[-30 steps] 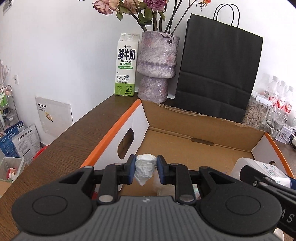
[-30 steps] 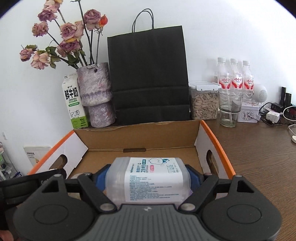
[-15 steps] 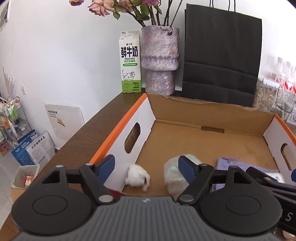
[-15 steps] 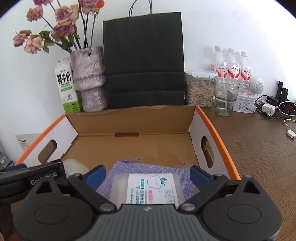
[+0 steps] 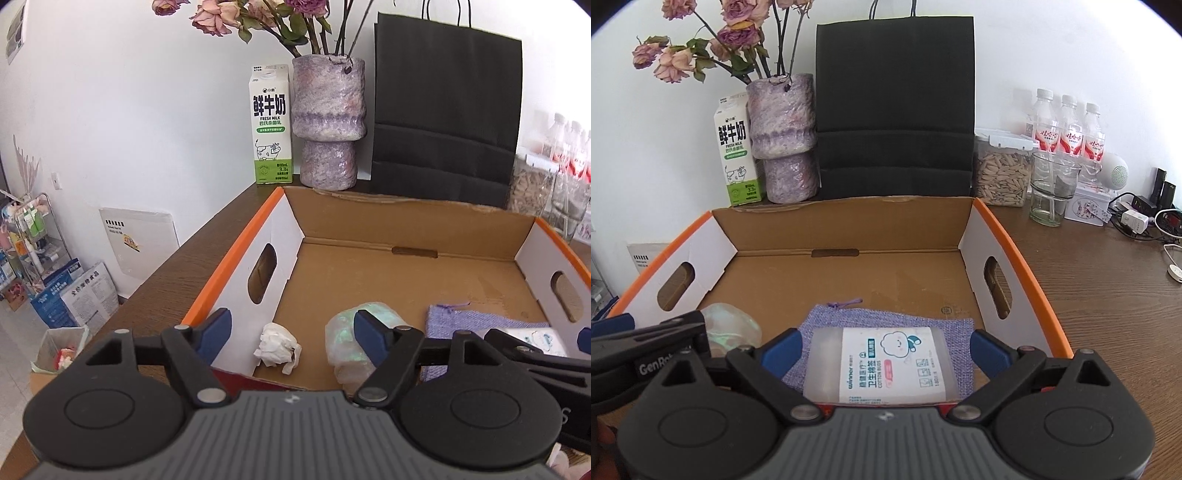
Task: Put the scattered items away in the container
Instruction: 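Carry the tissue and cotton-pad pack into the box and open both grippers, then withdraw both grippers from the box back over the table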
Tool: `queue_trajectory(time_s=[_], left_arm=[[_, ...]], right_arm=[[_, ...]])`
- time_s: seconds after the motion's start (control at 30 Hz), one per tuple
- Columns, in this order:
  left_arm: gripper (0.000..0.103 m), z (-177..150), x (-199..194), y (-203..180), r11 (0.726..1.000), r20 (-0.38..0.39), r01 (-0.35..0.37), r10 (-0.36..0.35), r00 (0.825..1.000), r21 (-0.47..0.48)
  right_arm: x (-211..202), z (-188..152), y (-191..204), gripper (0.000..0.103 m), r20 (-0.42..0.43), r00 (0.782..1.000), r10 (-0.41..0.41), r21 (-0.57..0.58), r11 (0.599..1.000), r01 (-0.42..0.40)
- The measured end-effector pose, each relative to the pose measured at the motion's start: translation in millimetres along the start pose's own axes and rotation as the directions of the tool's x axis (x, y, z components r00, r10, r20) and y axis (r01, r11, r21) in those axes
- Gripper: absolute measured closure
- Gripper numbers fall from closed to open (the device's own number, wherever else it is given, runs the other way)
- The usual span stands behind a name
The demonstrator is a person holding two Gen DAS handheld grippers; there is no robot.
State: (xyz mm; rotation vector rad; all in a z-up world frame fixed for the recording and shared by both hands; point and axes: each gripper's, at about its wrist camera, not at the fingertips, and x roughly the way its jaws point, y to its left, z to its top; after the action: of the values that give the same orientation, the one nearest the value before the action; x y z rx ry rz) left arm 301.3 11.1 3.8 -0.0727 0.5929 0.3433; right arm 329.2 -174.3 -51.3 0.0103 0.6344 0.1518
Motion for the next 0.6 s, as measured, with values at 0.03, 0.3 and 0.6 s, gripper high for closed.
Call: queue_trajectory(time_s=[0.03, 0.3, 0.6], left_arm=[[0.025, 0.7, -0.5, 1.5, 1.0, 0.003, 0.014, -0.014, 1.0, -0.013], [0.0, 0.8, -23.3, 16.1, 0.992, 0.144, 0.043, -0.026, 0.989, -0.118], [0.0, 4.2, -52.3, 22.3, 0.985, 0.26, 0.081, -0.039, 0.965, -0.152]], right_arm=[[-1.6, 0.5, -0.5, 0.006, 0.006, 1.0, 0.0, 0.005, 1.0, 0.0], [-19.9, 5.2, -9.6, 0.005, 0.084, 0.996, -0.001, 0.051, 0.999, -0.003], [-55.9, 9.1, -14.4, 0.002, 0.203, 0.978, 0.046, 0.073, 0.995, -0.062]])
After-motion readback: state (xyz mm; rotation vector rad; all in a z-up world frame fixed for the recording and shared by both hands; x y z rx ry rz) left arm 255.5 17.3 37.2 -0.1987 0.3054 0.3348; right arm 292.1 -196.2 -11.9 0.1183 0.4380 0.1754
